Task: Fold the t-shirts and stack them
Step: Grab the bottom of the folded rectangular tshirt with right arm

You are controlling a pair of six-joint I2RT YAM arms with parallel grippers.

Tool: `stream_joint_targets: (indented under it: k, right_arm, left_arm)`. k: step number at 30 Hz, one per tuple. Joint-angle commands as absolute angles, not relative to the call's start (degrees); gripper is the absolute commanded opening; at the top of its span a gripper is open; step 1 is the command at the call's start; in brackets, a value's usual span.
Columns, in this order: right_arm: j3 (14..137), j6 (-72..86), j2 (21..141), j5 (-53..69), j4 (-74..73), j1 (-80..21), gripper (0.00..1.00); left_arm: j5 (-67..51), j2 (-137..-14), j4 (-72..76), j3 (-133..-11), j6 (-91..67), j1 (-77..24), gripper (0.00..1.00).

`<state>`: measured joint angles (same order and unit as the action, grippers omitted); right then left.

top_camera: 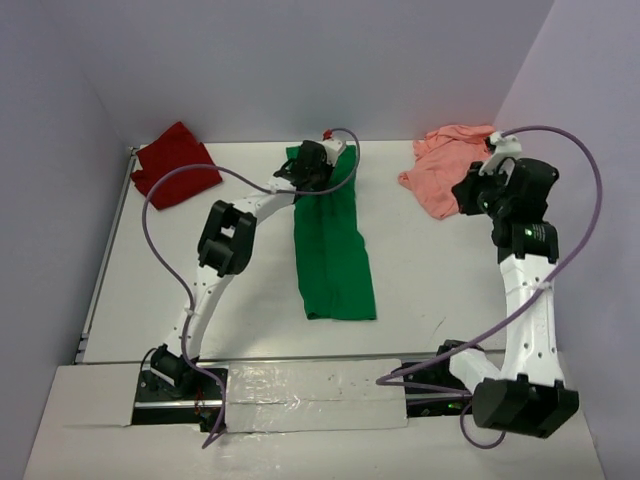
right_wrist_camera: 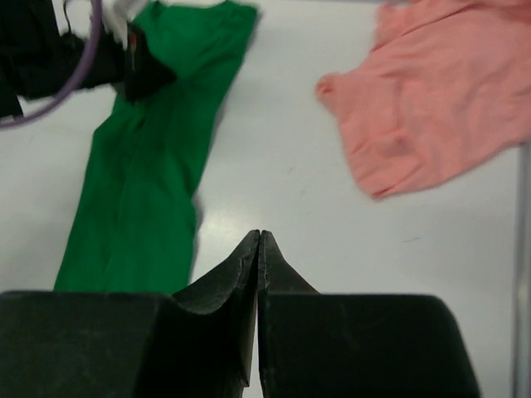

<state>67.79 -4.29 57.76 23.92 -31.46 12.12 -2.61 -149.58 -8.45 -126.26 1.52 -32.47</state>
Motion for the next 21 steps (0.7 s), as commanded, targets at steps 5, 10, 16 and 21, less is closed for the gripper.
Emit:
stream_joint_targets:
  k: [5, 10, 16, 21]
  right_arm:
    - [67.4, -9.9, 72.8, 25.4, -30.1, -4.3, 0.0]
    - [69.8, -12.4, 82.2, 22.5, -30.7, -18.0, 0.0]
    - [71.7, -13.3, 91.7, 19.9, -32.5, -26.9, 0.0]
    - [71.0, -13.9, 96.3, 18.3, -35.6, -32.3, 0.0]
  left_arm:
    - [7.2, -118.6, -5.1, -113.2, -1.7, -28.1, 0.29]
    - [8.6, -100.5, -8.7, -100.1, -1.3, -21.6, 0.43]
    - [4.9, -85.2, -9.2, -82.6, -1.1, -11.7, 0.48]
    - [-2.7, -78.1, -15.1, -75.3, -0.6, -3.4, 0.48]
